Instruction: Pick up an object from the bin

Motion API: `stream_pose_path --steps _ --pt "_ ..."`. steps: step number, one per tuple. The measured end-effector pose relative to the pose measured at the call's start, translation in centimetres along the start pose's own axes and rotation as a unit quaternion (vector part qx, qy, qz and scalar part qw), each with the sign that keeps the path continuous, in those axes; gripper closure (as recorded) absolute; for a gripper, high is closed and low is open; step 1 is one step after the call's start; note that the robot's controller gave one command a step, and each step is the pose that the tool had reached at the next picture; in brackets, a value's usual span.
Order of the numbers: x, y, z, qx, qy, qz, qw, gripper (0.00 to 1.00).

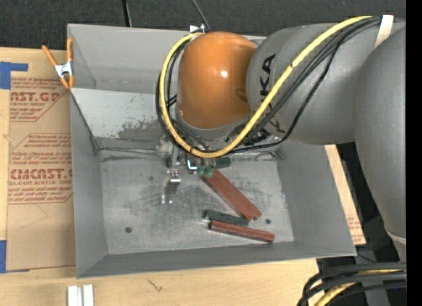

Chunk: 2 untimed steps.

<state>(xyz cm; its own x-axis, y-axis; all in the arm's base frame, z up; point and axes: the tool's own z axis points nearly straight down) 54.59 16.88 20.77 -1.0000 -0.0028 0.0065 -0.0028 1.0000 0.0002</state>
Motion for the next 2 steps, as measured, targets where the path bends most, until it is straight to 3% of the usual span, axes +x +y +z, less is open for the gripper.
stream_pose_path --steps 2 --pt "-0.27 -0.32 0.05 -0.002 -0.0074 -0.003 1.0 0.0"
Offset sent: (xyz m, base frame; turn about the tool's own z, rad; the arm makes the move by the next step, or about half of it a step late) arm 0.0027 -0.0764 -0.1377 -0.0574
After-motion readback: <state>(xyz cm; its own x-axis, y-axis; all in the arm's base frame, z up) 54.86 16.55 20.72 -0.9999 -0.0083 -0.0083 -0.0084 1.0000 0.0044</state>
